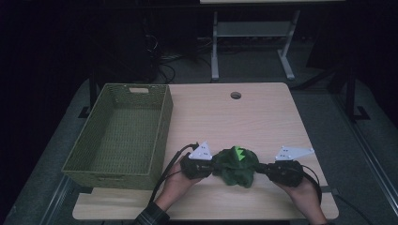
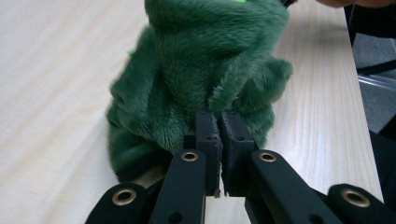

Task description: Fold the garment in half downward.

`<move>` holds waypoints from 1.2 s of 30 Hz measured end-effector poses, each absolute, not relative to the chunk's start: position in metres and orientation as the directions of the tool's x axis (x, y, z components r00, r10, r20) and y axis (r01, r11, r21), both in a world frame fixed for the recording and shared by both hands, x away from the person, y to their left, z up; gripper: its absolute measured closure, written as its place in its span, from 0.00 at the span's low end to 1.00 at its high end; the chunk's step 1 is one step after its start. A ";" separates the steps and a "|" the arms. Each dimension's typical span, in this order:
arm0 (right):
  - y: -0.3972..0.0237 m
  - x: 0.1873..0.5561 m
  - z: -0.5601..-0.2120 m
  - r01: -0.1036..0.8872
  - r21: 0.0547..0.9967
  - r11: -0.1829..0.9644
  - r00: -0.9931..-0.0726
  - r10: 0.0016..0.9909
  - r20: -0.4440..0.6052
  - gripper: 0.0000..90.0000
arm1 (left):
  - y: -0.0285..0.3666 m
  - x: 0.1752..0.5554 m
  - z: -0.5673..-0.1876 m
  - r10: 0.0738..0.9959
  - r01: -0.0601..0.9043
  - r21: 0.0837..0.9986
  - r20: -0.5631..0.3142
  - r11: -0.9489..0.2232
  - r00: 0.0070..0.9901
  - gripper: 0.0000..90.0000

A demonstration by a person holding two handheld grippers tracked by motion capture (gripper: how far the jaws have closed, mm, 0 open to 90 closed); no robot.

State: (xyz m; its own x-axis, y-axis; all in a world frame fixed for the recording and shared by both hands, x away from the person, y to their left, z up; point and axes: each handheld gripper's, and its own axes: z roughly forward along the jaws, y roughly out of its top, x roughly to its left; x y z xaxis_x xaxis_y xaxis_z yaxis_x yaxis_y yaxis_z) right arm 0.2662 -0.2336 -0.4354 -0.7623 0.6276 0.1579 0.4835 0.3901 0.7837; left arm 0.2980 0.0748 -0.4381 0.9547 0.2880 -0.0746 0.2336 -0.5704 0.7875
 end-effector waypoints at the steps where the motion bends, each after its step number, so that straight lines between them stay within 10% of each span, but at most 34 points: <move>1: -0.233 0.264 -0.437 0.488 0.780 0.391 -0.760 0.630 0.160 0.92 | 0.074 0.297 -0.441 0.283 0.233 0.782 -0.076 -0.577 0.956 0.96; 18: -0.244 0.250 -0.444 0.510 0.765 0.393 -0.741 0.652 0.159 0.89 | 0.084 0.271 -0.431 0.292 0.208 0.808 -0.046 -0.551 0.955 0.67; 29: -0.229 0.279 -0.406 0.456 0.812 0.365 -0.748 0.651 0.128 0.99 | 0.081 0.299 -0.412 0.330 0.245 0.829 -0.078 -0.502 0.941 0.98; 36: -0.214 0.297 -0.416 0.474 0.786 0.396 -0.753 0.646 0.128 1.00 | 0.064 0.311 -0.426 0.335 0.278 0.803 -0.104 -0.528 0.937 0.99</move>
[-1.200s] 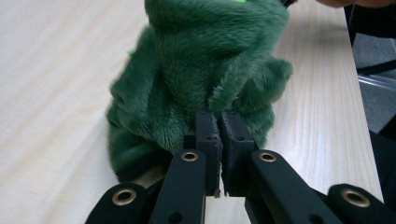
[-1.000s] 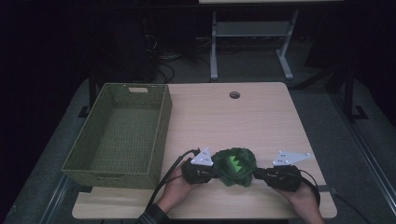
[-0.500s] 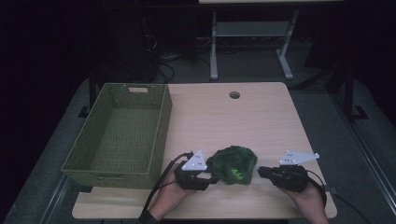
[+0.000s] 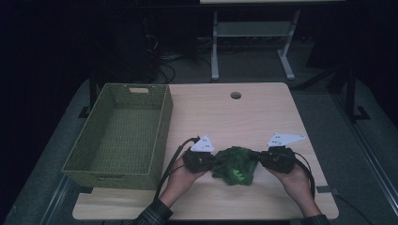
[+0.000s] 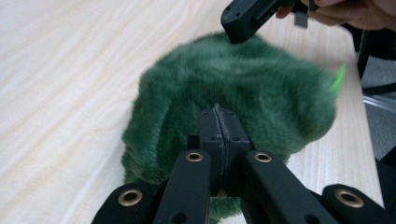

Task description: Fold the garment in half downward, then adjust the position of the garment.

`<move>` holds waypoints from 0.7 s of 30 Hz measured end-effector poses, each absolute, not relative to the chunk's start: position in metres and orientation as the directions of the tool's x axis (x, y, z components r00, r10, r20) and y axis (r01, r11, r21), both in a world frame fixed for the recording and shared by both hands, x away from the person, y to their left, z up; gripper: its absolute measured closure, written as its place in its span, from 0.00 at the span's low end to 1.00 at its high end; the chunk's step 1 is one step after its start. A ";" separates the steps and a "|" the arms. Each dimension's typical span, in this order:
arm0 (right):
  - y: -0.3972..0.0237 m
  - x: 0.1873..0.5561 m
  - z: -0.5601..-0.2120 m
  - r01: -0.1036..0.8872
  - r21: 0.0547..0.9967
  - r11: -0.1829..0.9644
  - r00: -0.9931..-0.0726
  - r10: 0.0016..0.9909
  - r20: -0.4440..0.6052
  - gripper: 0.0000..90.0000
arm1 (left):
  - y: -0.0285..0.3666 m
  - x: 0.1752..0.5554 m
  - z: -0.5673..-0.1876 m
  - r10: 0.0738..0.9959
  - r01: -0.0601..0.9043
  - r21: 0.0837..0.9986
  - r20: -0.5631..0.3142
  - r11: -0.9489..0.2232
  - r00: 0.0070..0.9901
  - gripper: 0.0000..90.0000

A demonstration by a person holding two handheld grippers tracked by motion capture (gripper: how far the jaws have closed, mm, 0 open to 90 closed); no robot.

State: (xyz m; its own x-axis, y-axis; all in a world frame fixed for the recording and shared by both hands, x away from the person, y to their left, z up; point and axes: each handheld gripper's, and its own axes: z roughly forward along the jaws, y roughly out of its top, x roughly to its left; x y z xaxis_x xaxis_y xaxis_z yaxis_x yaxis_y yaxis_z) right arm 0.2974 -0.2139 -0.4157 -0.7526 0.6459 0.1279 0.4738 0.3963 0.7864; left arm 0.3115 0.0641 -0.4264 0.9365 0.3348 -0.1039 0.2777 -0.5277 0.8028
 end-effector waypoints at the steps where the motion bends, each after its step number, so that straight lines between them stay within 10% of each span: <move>1: -0.214 0.298 -0.421 0.489 0.770 0.410 -0.751 0.646 0.132 1.00 | 0.063 0.311 -0.428 0.329 0.276 0.796 -0.102 -0.540 0.939 0.99; 21: -0.210 0.277 -0.458 0.557 0.658 0.507 -0.759 0.633 0.155 1.00 | 0.054 0.297 -0.462 0.294 0.281 0.720 -0.110 -0.635 0.949 1.00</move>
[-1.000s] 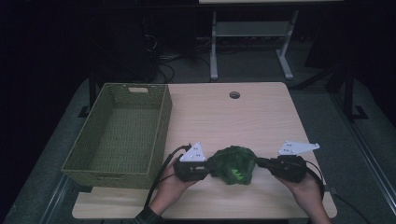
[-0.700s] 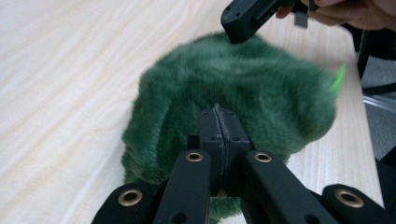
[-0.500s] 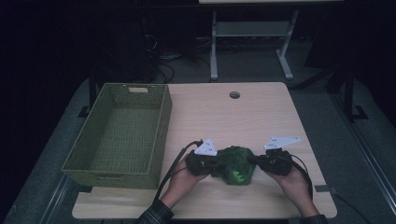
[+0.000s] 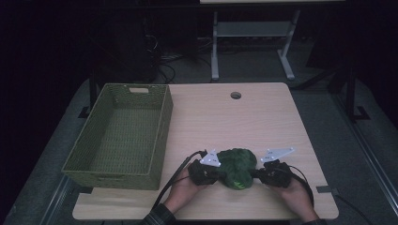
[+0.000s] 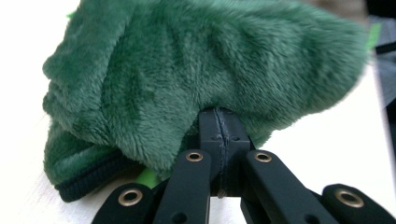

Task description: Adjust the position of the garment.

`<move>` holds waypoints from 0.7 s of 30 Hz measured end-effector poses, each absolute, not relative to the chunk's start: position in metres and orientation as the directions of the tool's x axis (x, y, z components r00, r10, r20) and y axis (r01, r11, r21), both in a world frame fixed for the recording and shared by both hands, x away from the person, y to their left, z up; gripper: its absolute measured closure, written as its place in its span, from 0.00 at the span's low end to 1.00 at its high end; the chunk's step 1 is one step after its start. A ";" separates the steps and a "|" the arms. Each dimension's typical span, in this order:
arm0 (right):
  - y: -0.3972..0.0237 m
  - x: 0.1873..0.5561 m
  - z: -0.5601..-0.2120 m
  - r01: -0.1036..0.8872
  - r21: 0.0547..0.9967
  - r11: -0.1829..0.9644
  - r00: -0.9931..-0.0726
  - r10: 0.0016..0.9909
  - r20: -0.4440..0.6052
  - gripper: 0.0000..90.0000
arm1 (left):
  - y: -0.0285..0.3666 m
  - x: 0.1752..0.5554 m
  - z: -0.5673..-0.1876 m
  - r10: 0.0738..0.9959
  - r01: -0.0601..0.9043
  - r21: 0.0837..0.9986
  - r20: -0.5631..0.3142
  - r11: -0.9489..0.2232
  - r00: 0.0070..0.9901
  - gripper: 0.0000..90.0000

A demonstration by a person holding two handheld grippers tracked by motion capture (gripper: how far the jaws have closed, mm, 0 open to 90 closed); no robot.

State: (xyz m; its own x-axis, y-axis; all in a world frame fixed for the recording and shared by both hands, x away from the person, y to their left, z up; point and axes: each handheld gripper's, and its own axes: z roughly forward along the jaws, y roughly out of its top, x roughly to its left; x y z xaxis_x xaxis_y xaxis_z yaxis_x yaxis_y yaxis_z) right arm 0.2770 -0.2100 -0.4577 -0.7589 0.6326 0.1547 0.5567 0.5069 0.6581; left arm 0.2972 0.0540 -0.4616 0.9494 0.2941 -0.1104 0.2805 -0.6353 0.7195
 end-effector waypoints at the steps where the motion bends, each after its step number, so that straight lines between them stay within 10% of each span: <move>1: -0.210 0.276 -0.459 0.568 0.649 0.506 -0.754 0.636 0.163 1.00 | 0.053 0.298 -0.463 0.296 0.286 0.721 -0.117 -0.632 0.948 0.99; 21: -0.187 0.269 -0.466 0.530 0.649 0.546 -0.805 0.565 0.182 1.00 | 0.058 0.330 -0.464 0.363 0.291 0.702 -0.050 -0.650 0.931 0.99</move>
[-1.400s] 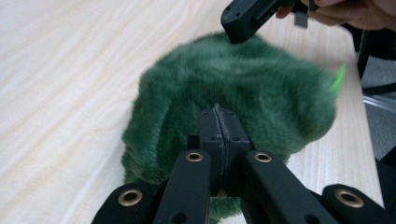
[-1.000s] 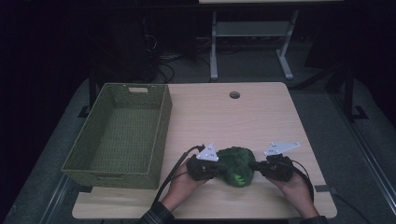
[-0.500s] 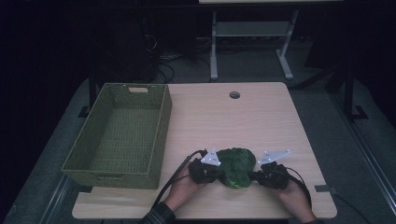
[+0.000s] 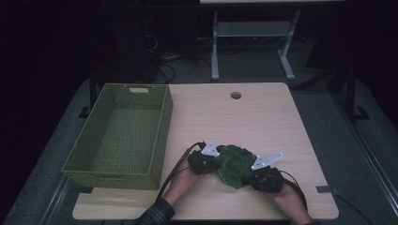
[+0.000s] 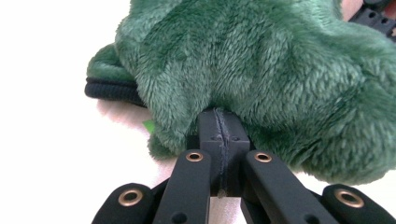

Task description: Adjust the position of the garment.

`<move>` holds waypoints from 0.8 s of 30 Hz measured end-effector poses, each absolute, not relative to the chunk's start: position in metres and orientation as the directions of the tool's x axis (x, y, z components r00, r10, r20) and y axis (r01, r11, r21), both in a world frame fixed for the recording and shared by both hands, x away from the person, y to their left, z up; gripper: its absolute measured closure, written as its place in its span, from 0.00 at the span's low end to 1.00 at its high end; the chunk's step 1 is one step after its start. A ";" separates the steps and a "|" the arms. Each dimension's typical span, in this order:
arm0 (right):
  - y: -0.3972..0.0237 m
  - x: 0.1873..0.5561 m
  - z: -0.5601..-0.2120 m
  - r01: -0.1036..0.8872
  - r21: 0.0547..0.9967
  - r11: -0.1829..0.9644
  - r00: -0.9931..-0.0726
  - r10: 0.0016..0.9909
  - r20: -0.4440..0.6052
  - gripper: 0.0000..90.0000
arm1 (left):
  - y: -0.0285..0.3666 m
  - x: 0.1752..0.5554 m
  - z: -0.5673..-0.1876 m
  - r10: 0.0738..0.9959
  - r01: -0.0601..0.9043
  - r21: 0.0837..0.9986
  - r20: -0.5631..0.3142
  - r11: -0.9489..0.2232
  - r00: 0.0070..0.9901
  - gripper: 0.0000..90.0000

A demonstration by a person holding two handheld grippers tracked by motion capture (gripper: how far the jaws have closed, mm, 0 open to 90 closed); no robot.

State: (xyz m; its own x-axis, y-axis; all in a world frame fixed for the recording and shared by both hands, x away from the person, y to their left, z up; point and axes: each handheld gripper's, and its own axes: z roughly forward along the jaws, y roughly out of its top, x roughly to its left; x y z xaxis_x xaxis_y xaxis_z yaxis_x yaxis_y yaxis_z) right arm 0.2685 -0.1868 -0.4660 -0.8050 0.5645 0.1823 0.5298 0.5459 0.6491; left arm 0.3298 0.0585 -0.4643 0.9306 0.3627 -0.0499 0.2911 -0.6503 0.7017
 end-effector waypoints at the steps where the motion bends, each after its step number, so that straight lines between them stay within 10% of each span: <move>1: -0.187 0.269 -0.465 0.526 0.653 0.544 -0.807 0.562 0.181 1.00 | 0.060 0.329 -0.462 0.364 0.289 0.706 -0.048 -0.647 0.930 0.99; 12: -0.216 0.292 -0.410 0.450 0.784 0.427 -0.772 0.627 0.103 1.00 | 0.085 0.294 -0.431 0.352 0.314 0.750 -0.115 -0.583 0.929 0.99; 24: -0.217 0.357 -0.450 0.559 0.723 0.406 -0.695 0.705 0.142 1.00 | 0.066 0.279 -0.452 0.297 0.327 0.728 -0.176 -0.602 0.938 0.99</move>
State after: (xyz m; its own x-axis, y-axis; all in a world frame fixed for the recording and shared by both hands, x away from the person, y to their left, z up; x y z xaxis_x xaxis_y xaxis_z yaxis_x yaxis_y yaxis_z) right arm 0.3567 -0.2166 -0.4505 -0.6947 0.7052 0.1419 0.5594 0.4056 0.7229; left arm 0.2786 0.0659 -0.4516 0.9384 0.2971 -0.1763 0.3274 -0.6025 0.7279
